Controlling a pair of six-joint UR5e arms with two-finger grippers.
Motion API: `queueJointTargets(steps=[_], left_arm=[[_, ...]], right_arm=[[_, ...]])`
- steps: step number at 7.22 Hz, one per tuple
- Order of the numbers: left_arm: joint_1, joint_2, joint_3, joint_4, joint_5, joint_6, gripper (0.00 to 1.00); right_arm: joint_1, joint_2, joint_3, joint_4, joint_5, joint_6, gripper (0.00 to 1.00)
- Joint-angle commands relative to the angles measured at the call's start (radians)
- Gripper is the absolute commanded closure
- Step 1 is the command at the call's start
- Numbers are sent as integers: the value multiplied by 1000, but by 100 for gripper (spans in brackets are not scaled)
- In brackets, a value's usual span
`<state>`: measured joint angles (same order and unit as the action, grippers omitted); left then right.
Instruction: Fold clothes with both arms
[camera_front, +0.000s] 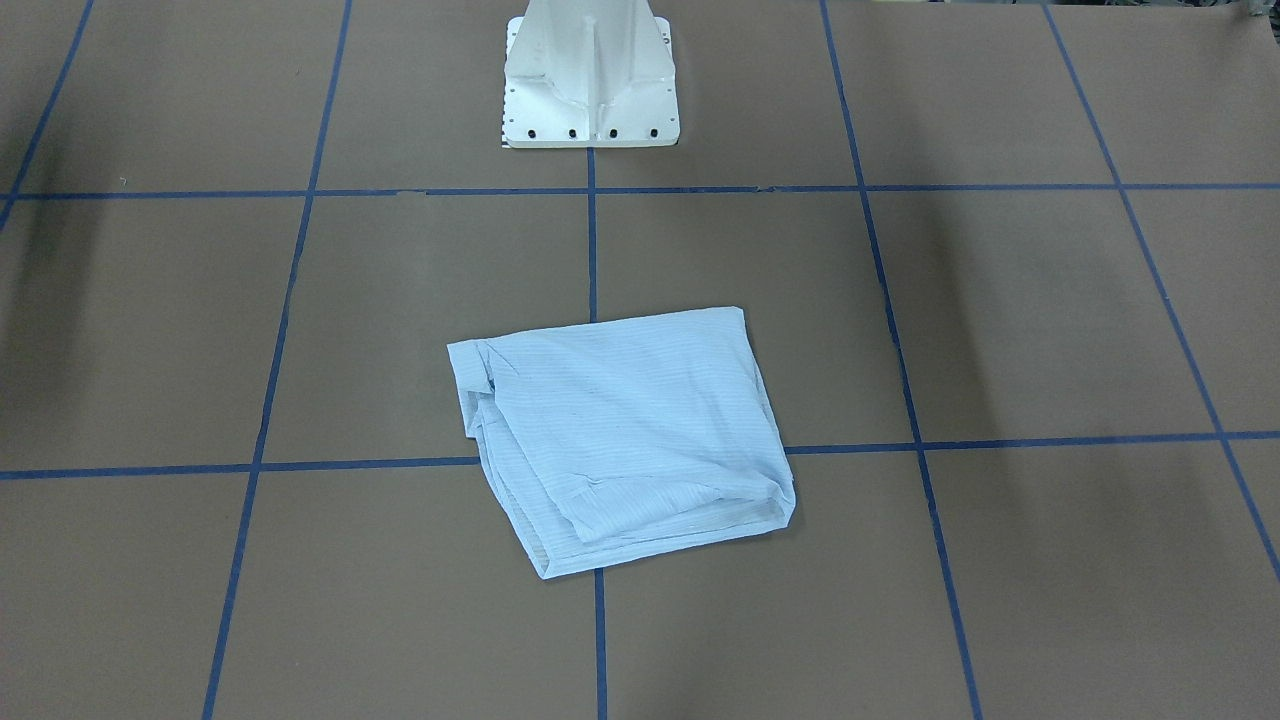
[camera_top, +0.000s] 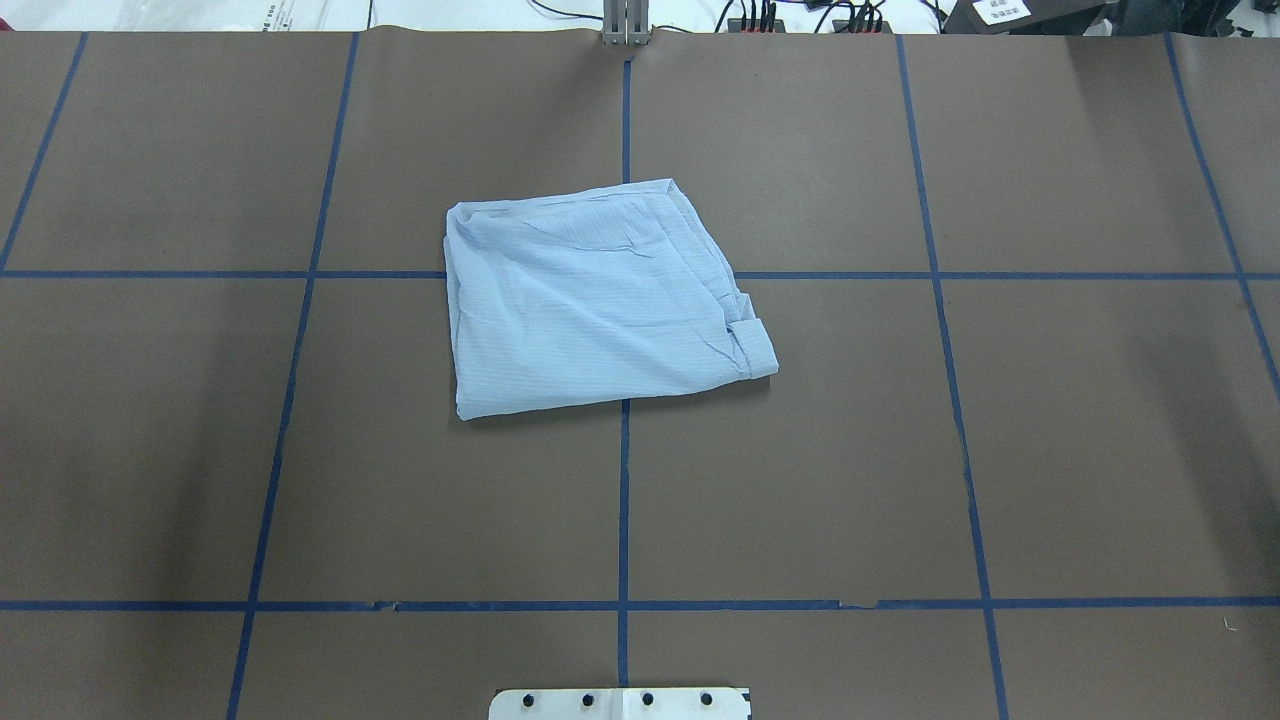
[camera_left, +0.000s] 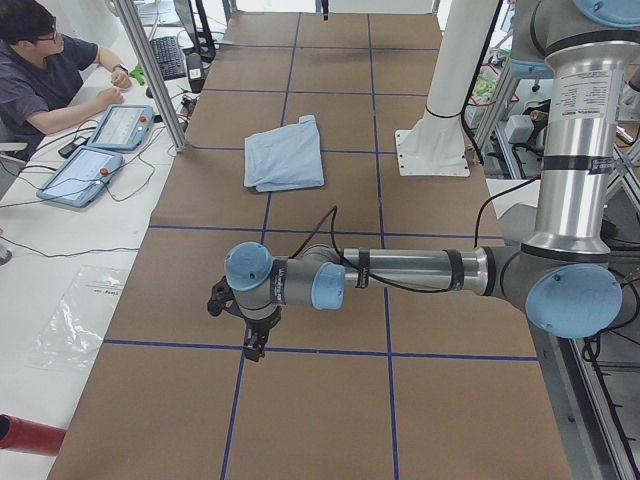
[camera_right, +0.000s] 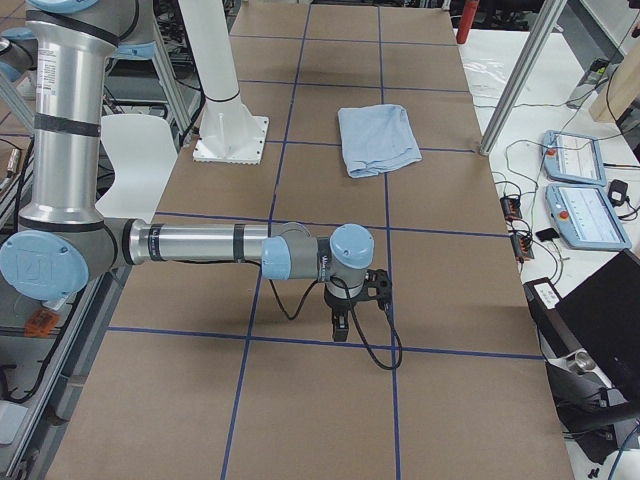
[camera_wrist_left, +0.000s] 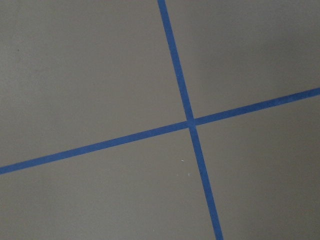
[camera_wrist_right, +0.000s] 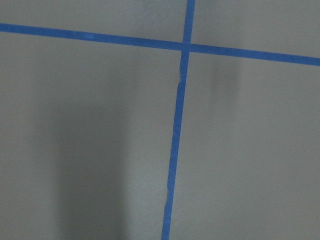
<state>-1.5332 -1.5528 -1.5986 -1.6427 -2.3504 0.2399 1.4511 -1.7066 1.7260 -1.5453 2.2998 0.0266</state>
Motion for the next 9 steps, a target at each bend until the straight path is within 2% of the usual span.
queueJointTargets(steps=[1, 3, 6, 9], left_arm=[[-1, 66, -115, 18, -1, 32, 0], [1, 49, -96, 7, 0, 32, 0], [-2, 52, -90, 7, 3, 29, 0], [-2, 63, -95, 3, 13, 33, 0]], right_arm=[[0, 4, 3, 1, 0, 1, 0], [0, 7, 13, 2, 1, 0, 0], [64, -11, 102, -13, -3, 1, 0], [64, -31, 93, -12, -31, 0, 0]])
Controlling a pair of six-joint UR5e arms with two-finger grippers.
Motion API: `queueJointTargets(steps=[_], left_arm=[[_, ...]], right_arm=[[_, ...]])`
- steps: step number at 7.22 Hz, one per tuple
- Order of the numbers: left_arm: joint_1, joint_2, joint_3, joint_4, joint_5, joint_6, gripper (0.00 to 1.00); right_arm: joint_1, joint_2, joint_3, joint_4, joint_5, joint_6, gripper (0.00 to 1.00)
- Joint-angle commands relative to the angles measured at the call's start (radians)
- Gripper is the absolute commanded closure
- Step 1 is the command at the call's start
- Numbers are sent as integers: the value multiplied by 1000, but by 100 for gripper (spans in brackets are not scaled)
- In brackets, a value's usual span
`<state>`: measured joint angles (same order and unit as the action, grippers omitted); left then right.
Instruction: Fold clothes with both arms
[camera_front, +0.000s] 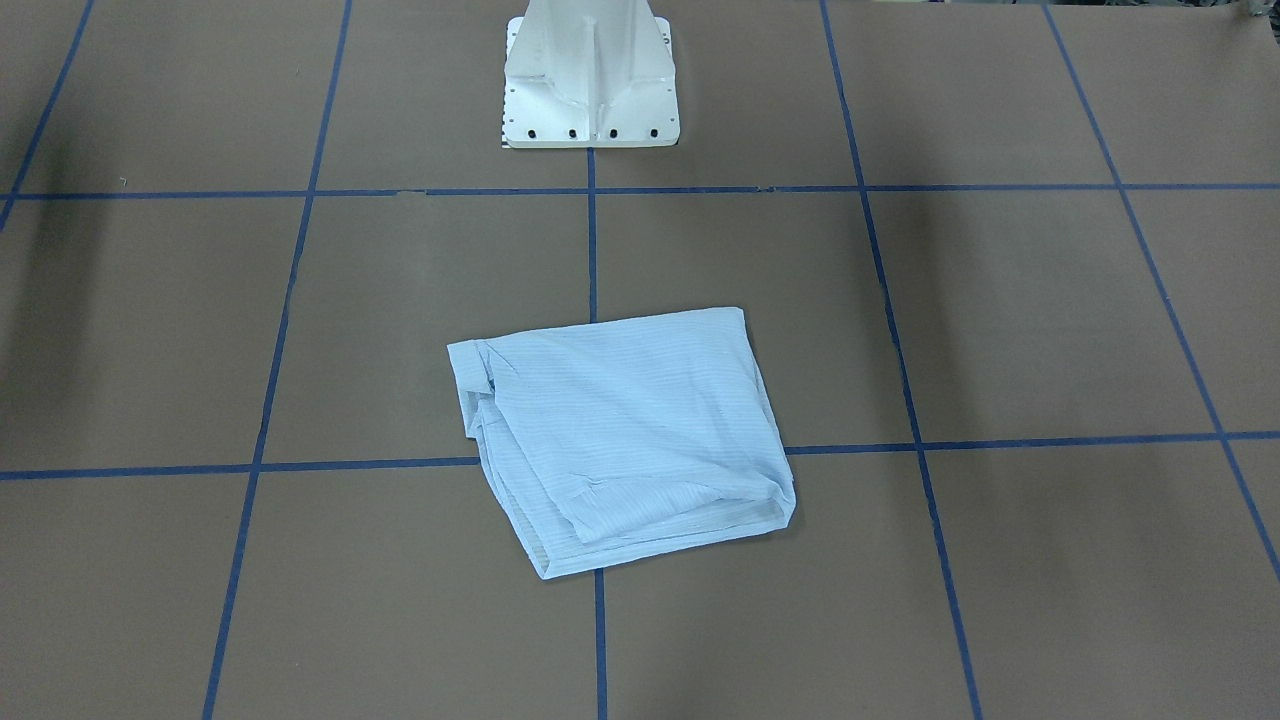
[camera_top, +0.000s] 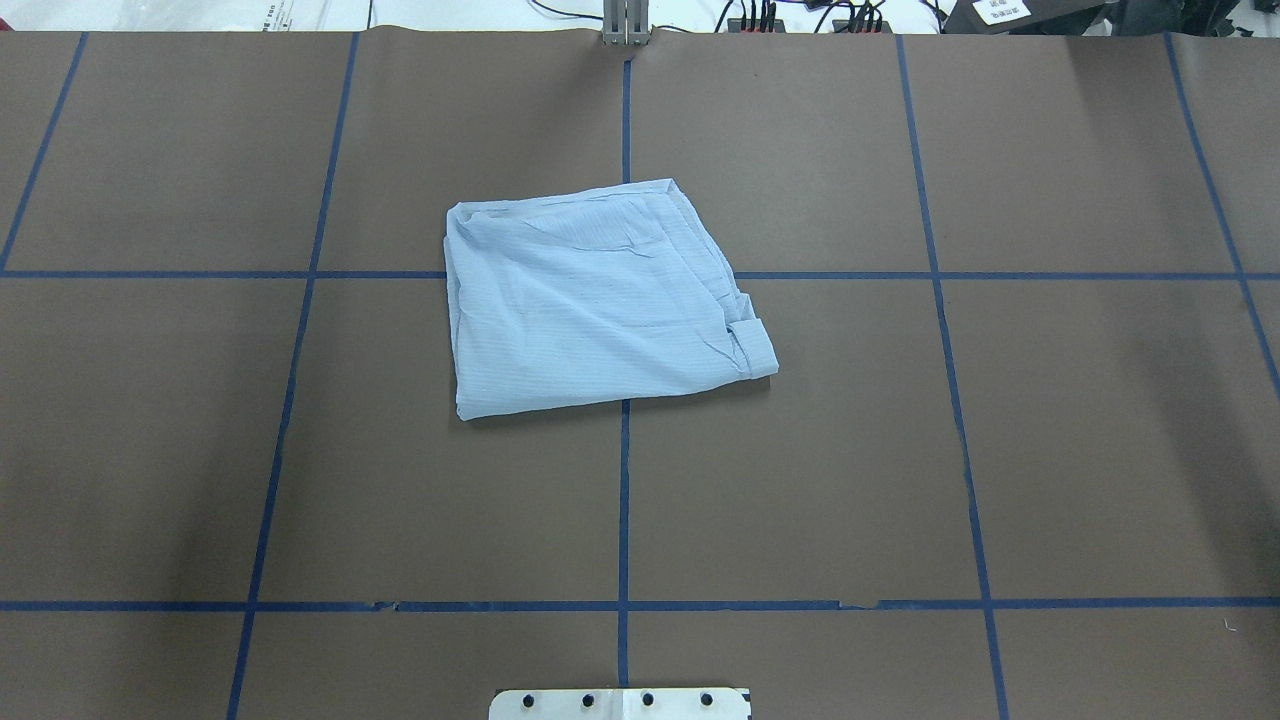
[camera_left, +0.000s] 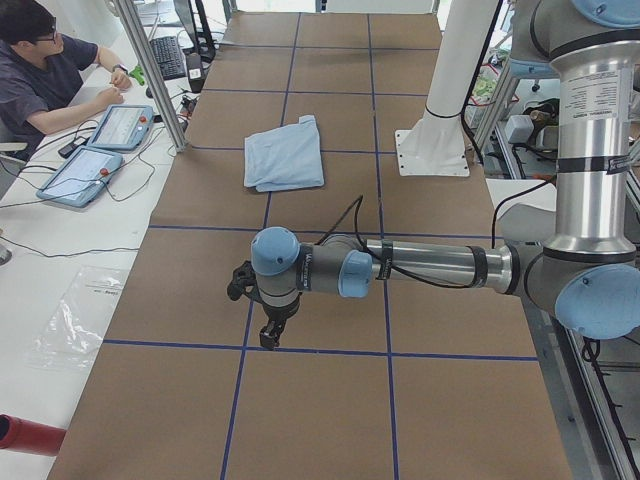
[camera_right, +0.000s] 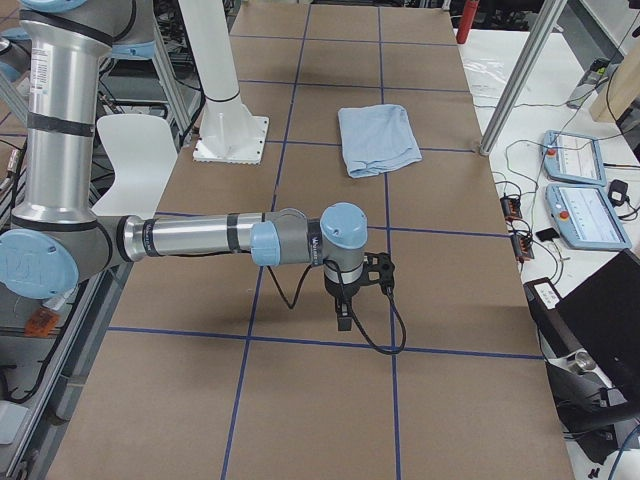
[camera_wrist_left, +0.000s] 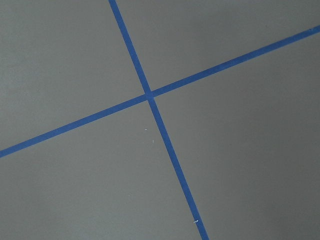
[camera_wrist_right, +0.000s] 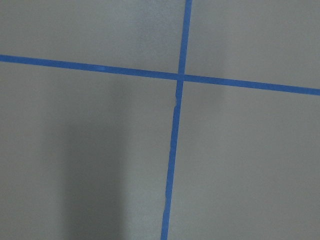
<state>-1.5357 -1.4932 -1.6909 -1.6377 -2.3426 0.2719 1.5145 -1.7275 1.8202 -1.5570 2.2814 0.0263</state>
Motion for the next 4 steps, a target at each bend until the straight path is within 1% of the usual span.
queueJointTargets(steps=[1, 4], left_arm=[[-1, 4, 0, -2, 5, 0, 0], [0, 4, 3, -1, 6, 0, 0]], right_arm=[[1, -12, -4, 0, -16, 0, 0], [1, -12, -10, 2, -17, -2, 0]])
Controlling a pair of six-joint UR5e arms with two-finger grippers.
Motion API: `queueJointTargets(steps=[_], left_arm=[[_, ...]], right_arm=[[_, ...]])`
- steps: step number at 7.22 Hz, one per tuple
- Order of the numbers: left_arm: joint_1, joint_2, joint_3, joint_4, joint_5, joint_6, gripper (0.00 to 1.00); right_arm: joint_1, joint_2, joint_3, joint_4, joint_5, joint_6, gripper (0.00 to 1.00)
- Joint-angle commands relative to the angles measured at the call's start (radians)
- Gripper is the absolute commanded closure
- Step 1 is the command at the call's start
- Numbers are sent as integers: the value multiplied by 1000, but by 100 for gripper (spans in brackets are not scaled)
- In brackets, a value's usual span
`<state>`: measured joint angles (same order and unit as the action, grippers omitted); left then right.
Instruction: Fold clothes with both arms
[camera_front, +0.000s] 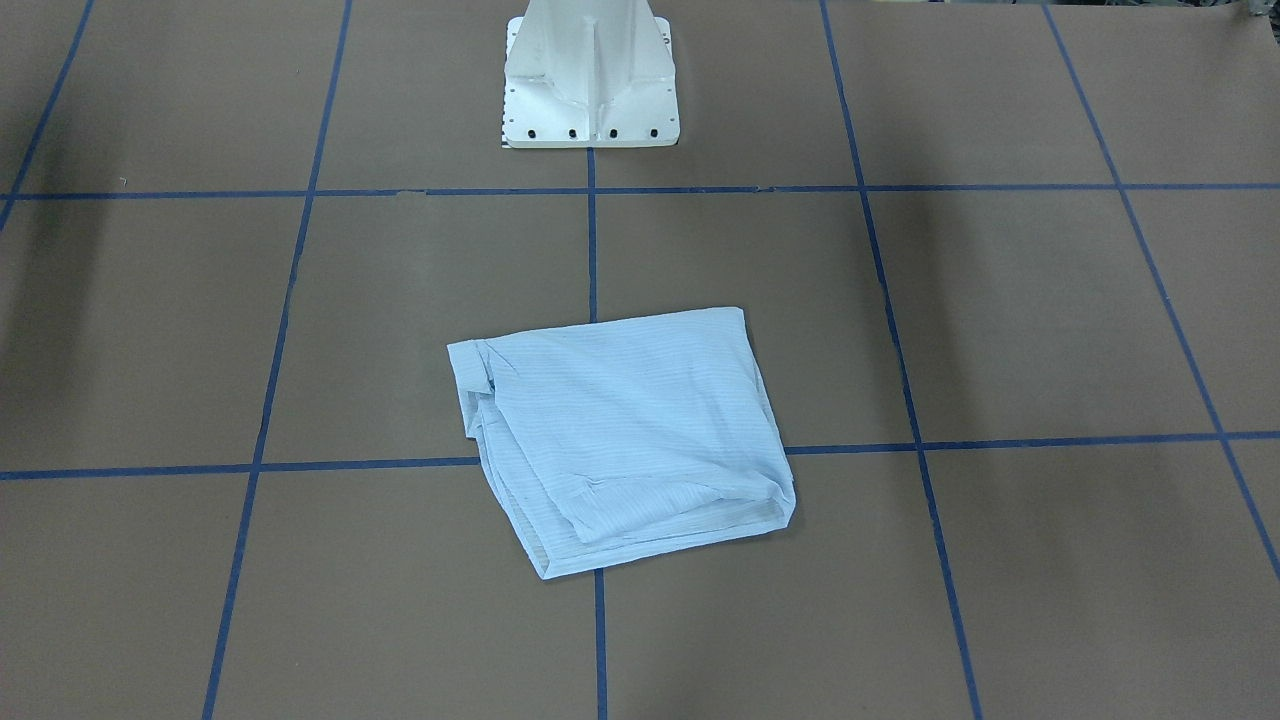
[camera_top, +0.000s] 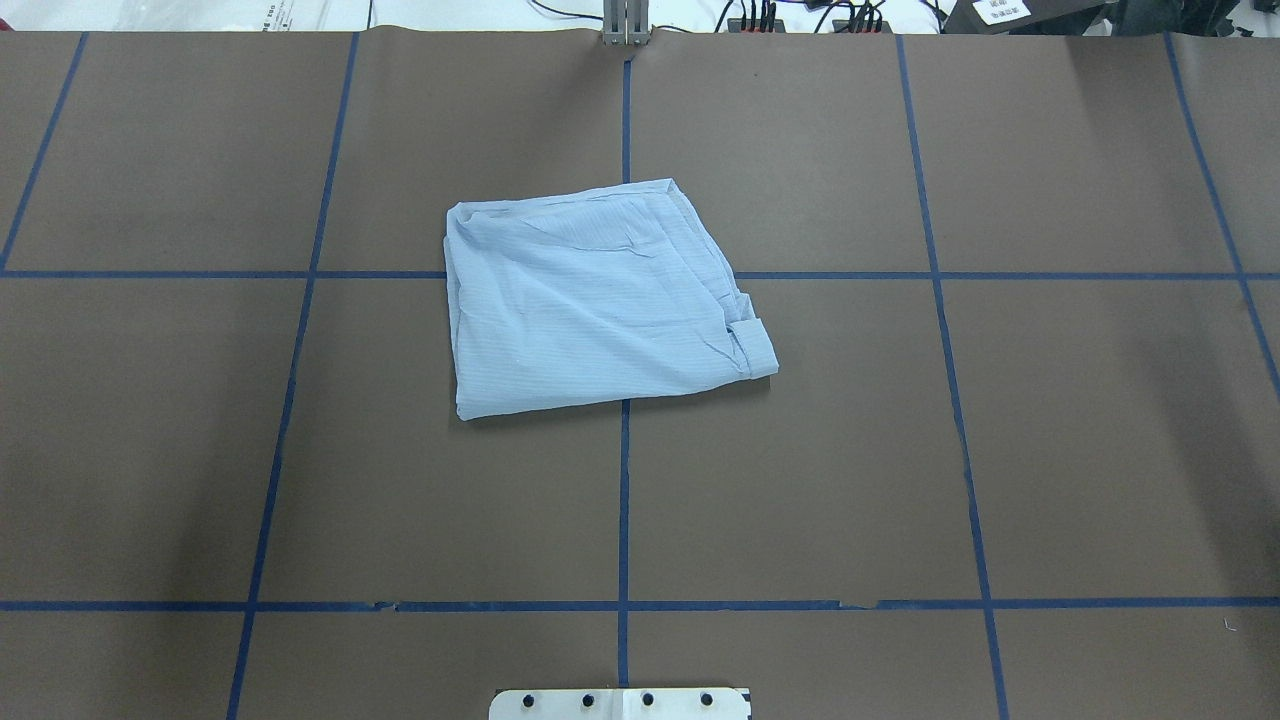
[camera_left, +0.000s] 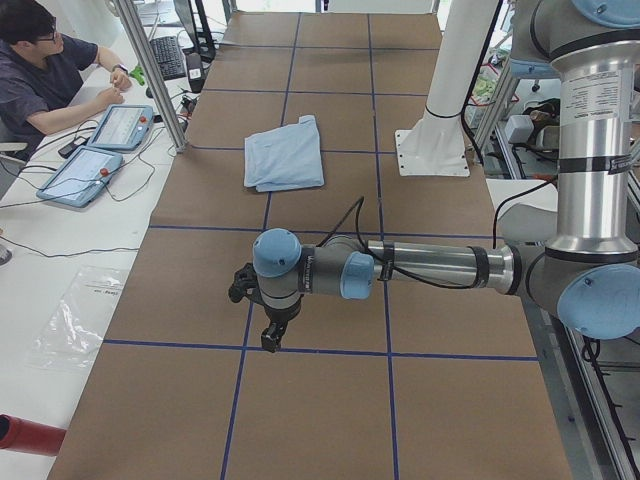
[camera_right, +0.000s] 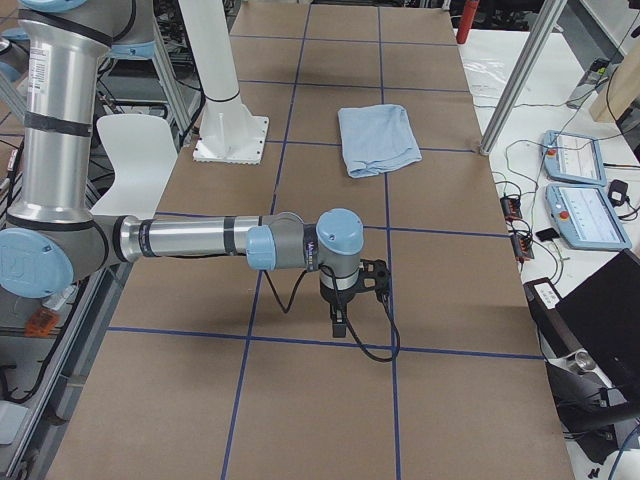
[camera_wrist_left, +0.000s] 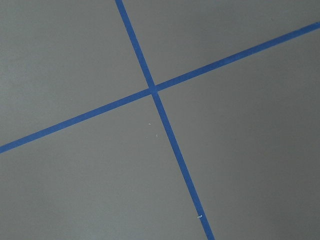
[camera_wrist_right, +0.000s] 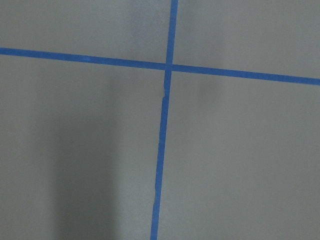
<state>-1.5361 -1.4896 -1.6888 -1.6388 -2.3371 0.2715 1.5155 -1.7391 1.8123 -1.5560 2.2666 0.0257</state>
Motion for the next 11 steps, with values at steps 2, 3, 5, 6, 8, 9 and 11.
queueJointTargets(steps=[2, 3, 5, 6, 8, 9, 11], left_arm=[[1, 3, 3, 1, 1, 0, 0], [-1, 6, 3, 1, 1, 0, 0], [1, 12, 3, 1, 1, 0, 0], [1, 14, 3, 1, 1, 0, 0], [1, 14, 3, 1, 1, 0, 0], [-1, 14, 3, 1, 2, 1, 0], [-1, 14, 3, 2, 2, 2, 0]], right_arm=[[-1, 0, -24, 10, -2, -1, 0], [-1, 4, -33, 13, 1, -3, 0], [-1, 1, -36, 13, 1, -9, 0], [0, 0, -34, 13, -1, -9, 0], [-1, 0, -37, 11, -1, -3, 0], [-1, -2, -36, 11, -1, -1, 0], [-1, -3, -37, 11, -1, -1, 0]])
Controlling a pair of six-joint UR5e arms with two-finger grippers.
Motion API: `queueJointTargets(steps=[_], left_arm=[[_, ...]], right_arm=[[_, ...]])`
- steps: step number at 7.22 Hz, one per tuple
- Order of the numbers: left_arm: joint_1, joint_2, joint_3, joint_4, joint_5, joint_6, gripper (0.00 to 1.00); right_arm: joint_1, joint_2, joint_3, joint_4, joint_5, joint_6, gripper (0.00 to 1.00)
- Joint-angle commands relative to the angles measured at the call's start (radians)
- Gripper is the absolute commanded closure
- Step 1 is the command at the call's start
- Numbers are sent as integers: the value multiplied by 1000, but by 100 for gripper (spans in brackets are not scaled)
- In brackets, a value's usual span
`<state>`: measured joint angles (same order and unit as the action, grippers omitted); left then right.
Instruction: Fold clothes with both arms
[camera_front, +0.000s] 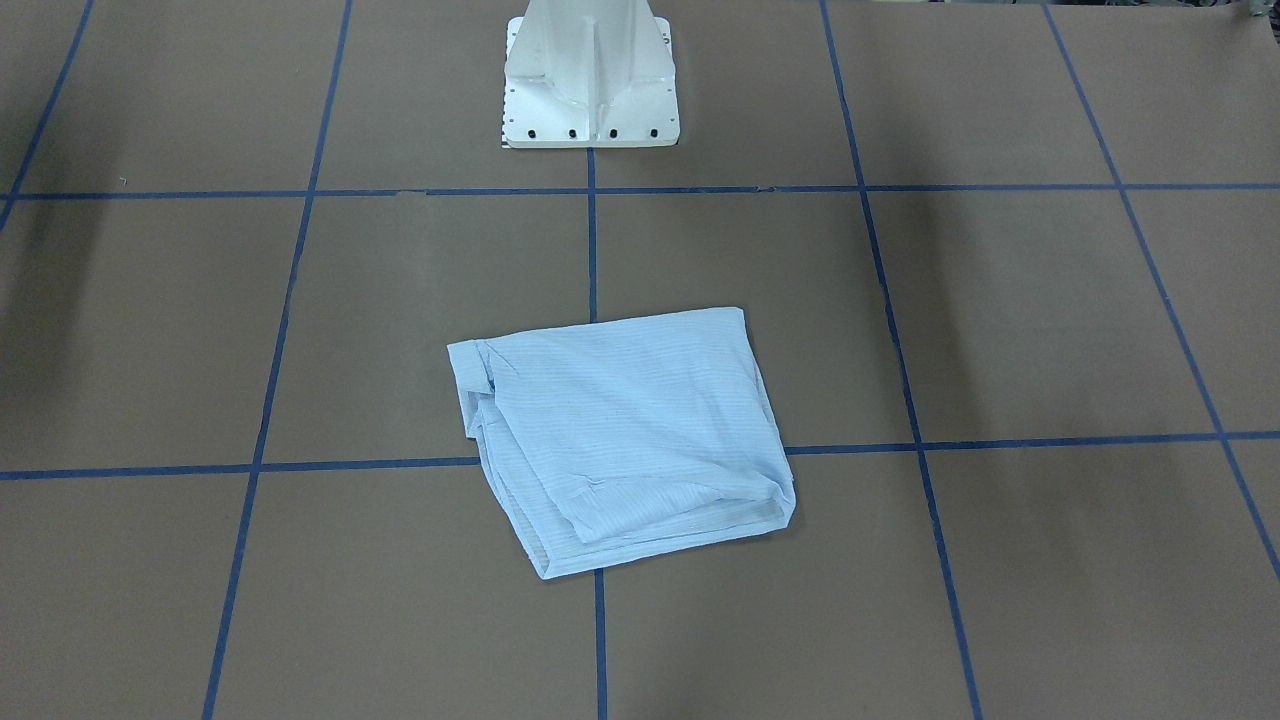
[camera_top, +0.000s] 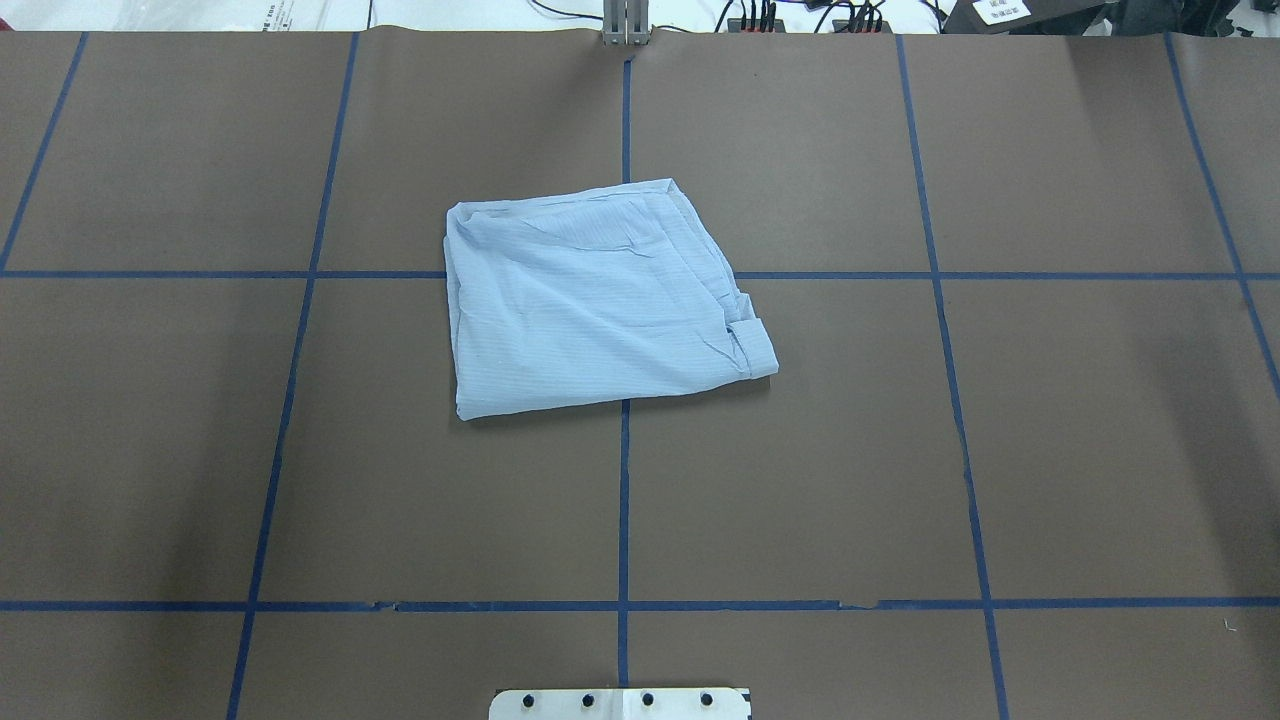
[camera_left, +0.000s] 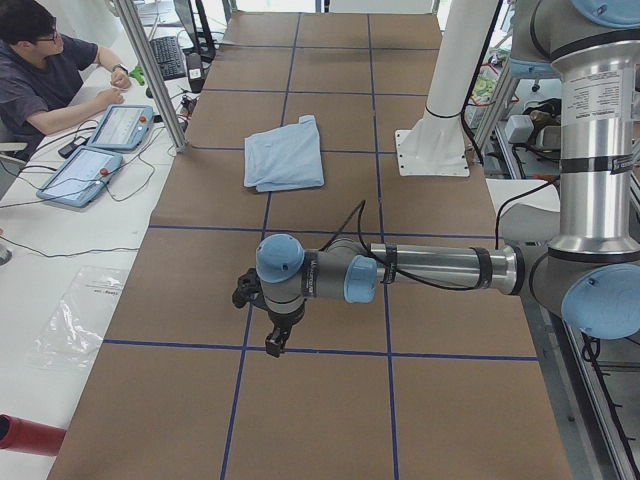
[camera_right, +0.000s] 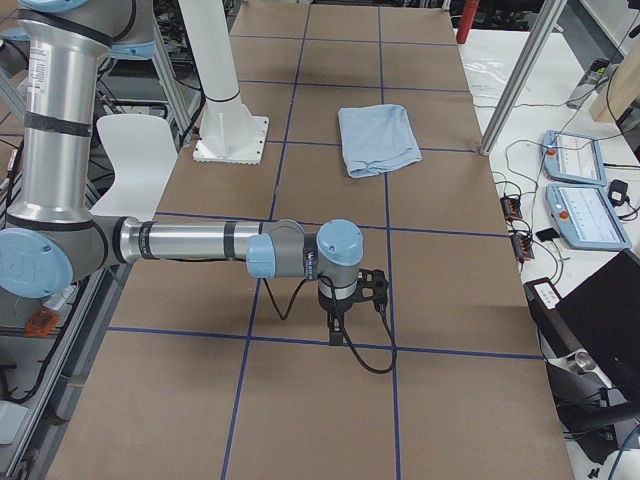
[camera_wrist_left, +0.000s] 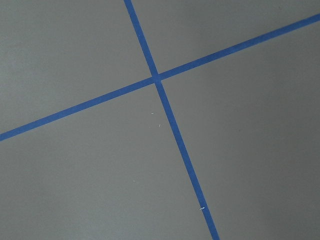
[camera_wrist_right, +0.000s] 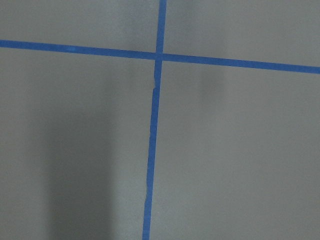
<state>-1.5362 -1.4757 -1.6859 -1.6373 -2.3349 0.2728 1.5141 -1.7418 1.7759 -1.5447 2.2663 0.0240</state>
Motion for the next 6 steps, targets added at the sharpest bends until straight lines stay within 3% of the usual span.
queueJointTargets(steps=[1, 6], left_arm=[[-1, 0, 0, 1, 0, 0, 0], [1, 0, 0, 1, 0, 0, 0]], right_arm=[[0, -1, 0, 0, -1, 0, 0], [0, -15, 0, 0, 1, 0, 0]])
